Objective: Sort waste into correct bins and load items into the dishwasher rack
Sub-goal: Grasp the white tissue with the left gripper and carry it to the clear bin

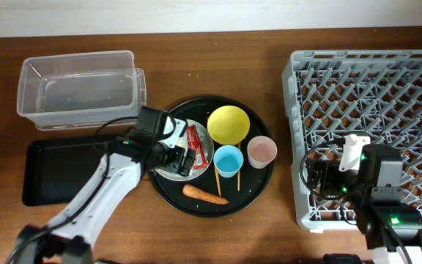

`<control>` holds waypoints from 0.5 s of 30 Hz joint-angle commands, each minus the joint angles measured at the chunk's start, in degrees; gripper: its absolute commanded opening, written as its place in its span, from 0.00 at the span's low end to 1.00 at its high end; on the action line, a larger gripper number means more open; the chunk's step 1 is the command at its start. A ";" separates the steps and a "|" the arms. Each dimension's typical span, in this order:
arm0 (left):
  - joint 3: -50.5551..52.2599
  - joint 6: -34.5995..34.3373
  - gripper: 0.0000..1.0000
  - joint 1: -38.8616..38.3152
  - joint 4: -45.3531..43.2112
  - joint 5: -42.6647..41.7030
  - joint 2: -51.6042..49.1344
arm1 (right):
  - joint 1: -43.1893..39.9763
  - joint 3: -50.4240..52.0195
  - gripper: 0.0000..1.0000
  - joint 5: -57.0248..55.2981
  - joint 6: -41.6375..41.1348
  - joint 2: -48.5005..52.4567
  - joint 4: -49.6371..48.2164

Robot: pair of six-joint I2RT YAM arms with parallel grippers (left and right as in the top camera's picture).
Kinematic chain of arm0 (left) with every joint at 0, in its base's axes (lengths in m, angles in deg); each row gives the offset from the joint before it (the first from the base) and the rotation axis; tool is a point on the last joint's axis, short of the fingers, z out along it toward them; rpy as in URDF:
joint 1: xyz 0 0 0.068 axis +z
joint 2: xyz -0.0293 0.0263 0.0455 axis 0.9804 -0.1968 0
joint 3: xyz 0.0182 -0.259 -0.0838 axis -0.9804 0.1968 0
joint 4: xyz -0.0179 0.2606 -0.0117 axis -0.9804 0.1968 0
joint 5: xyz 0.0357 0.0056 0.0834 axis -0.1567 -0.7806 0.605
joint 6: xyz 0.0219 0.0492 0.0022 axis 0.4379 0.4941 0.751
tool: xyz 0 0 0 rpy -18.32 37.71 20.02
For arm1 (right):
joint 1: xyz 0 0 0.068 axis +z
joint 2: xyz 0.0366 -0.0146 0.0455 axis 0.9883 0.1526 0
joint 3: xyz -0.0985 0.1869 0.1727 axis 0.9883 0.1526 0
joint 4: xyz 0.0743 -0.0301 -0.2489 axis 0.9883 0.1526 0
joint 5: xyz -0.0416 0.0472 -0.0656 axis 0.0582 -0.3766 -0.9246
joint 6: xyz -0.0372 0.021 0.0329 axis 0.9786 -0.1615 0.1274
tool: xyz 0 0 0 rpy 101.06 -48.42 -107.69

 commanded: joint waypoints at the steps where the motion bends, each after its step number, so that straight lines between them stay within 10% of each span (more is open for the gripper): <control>1: -0.68 -0.20 0.98 -2.29 -0.96 0.04 -3.56 | -0.39 -1.22 0.98 0.50 -0.46 0.61 0.04; 5: -0.68 -0.20 0.82 -4.26 -1.60 6.05 -6.82 | -0.39 -1.22 0.98 0.50 -0.44 0.61 0.39; 12: -0.76 -0.20 0.07 -4.35 -2.95 6.08 -8.68 | -0.39 -1.22 0.98 0.50 -0.44 0.61 0.68; 15: -2.08 -0.20 0.00 -4.35 -2.40 6.10 -8.37 | -0.39 -1.22 0.98 0.48 -0.44 0.61 0.66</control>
